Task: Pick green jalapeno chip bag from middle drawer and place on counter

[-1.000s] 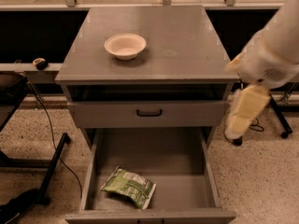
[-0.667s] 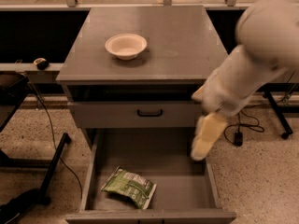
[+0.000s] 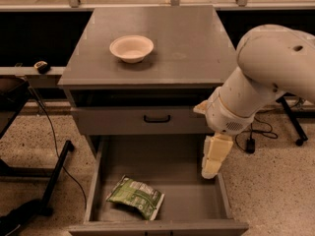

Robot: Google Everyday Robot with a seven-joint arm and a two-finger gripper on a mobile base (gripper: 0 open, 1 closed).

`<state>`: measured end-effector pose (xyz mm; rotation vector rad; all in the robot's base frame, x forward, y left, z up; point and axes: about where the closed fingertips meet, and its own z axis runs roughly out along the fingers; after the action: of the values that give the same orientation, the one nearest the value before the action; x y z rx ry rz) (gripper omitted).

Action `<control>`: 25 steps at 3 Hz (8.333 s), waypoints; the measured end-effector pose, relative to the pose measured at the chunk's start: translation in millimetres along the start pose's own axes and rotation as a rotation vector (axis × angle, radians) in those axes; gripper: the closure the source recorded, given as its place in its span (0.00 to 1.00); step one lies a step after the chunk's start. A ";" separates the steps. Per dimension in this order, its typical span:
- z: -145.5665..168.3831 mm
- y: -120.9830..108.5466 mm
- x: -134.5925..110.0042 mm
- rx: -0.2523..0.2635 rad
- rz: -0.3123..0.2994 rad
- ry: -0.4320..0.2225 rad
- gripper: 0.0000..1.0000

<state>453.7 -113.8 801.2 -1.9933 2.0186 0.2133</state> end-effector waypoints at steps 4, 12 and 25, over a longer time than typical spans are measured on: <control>110.2 -62.2 -35.0 0.206 0.009 -0.373 0.00; 369.9 -17.8 -56.4 0.023 -0.054 -0.384 0.00; 421.2 6.0 -63.8 0.039 0.247 -0.494 0.67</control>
Offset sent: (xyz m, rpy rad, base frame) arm 0.1021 0.1134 -0.1550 0.5538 -0.1157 -0.1579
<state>491.5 77.1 422.2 -1.4745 1.9075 0.6443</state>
